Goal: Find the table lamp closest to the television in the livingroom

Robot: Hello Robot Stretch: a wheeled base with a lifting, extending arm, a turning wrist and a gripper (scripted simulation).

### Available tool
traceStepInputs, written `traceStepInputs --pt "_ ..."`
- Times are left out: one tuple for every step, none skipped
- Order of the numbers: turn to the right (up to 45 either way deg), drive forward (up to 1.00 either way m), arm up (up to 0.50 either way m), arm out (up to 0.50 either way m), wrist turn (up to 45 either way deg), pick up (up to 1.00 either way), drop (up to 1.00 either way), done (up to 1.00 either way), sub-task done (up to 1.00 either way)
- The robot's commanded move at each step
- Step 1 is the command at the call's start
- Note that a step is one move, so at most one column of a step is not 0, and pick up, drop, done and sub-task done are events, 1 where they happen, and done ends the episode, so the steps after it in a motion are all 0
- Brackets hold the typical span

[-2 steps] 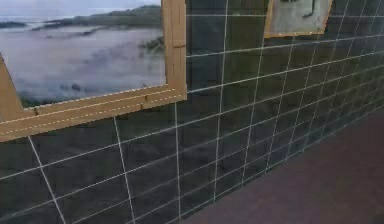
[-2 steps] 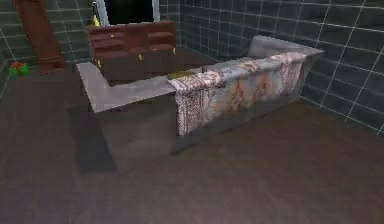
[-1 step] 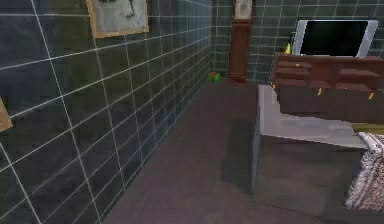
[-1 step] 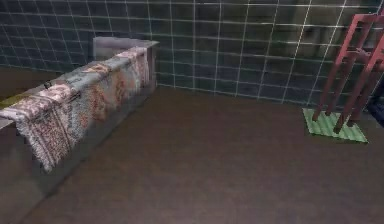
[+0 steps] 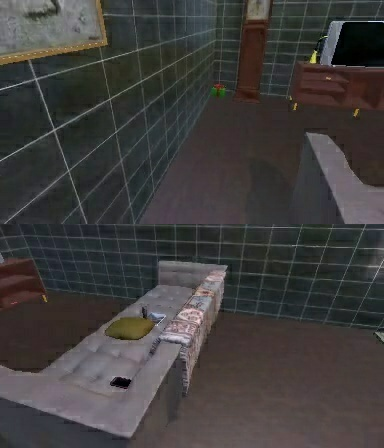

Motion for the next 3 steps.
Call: traceStepInputs --pt "0.0 0.05 0.0 0.0 0.0 0.0 0.0 0.0 0.0" --pt "15.0 0.0 0.0 0.0 0.0 0.0 0.0 0.0 0.0" --pt "0.0 1.0 0.0 0.0 0.0 0.0 0.0 0.0 0.0"
